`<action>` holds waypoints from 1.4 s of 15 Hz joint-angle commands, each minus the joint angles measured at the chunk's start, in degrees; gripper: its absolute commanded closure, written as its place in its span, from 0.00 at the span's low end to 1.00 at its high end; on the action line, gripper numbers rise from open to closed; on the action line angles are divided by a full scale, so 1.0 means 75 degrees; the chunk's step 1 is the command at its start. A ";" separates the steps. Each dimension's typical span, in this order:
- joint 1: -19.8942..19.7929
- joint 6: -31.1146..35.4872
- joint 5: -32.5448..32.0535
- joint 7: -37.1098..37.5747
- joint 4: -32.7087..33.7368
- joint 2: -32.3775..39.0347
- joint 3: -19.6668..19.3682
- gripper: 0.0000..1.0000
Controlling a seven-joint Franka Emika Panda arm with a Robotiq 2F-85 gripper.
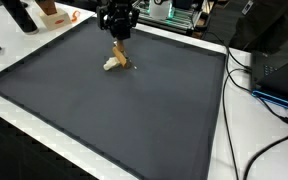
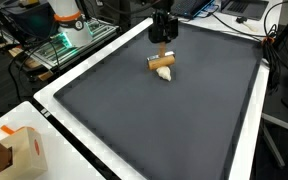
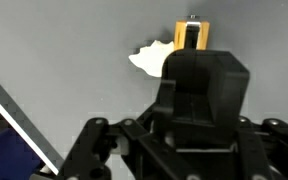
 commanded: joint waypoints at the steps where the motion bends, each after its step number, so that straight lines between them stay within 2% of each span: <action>1: -0.0136 0.0068 -0.0156 0.0070 0.0115 -0.0087 0.0058 0.77; 14: -0.0351 0.0170 -0.0146 0.0028 0.0547 0.0566 0.0002 0.77; 21: -0.0423 0.0062 -0.0206 0.0062 0.0665 0.0529 -0.0020 0.77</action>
